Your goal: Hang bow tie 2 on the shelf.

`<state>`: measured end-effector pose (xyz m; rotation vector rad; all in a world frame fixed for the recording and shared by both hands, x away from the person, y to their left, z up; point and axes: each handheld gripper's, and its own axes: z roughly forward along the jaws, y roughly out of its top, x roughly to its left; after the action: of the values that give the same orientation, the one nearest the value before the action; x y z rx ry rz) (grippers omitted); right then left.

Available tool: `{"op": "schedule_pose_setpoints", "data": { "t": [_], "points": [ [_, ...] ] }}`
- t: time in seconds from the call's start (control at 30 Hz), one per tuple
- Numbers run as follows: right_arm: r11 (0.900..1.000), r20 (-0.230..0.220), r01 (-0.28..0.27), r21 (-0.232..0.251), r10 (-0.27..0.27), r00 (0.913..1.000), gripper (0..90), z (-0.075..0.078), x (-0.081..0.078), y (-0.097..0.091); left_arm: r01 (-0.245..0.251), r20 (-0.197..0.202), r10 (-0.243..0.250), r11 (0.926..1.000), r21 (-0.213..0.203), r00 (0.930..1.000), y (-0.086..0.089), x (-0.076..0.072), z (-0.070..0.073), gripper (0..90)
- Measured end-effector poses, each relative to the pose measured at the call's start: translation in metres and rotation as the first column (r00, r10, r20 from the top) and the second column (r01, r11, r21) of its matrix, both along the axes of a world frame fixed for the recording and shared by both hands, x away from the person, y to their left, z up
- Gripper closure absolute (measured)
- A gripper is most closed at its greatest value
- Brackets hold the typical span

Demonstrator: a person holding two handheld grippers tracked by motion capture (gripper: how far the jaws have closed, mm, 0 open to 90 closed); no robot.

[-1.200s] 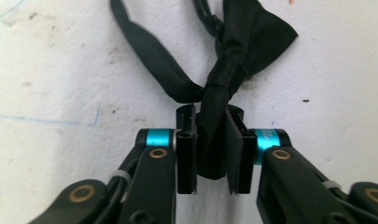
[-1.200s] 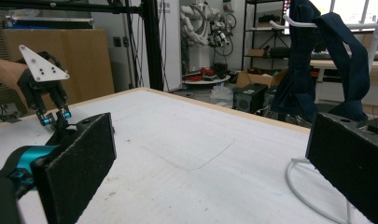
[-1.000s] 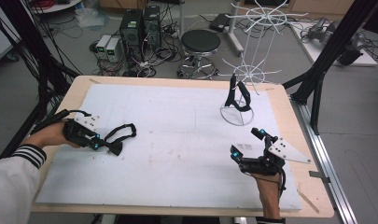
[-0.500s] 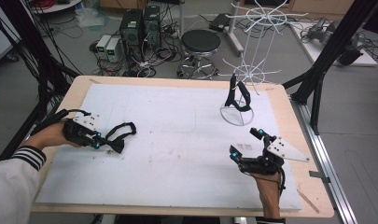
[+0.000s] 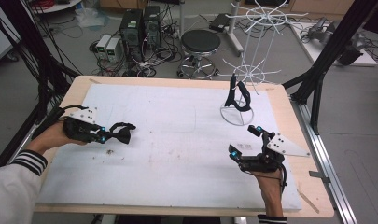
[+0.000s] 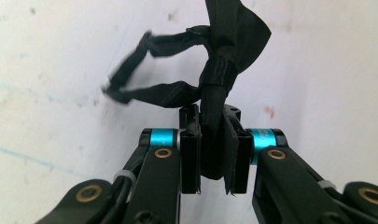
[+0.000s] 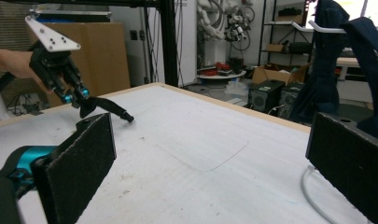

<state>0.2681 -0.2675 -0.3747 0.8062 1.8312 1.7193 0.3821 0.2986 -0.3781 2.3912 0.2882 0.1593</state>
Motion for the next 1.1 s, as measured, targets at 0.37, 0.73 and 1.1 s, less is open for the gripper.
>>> {"op": "schedule_pose_setpoints", "data": {
  "t": [0.37, 0.73, 1.1],
  "points": [
    [0.9957, -0.038, -0.092, -0.010, 0.092, 0.9950, 0.7, 0.008, 0.005, 0.011, -0.021, 0.056, 0.027, 0.9929, -0.117, 0.9981, -0.009, -0.010, 0.007, 79.0],
    [0.9821, -0.062, -0.187, -0.018, 0.186, 0.9806, 0.6, 0.022, 0.011, 0.029, -0.045, 0.081, 0.062, 0.9782, -0.203, 0.9948, -0.024, -0.018, 0.013, 78.9],
    [0.9749, -0.093, -0.220, 0.035, 0.222, 0.9705, 0.6, 0.034, 0.020, 0.040, -0.034, 0.089, 0.062, 0.9588, -0.282, 0.9941, -0.050, -0.021, 0.017, 78.8]
  ]
}}
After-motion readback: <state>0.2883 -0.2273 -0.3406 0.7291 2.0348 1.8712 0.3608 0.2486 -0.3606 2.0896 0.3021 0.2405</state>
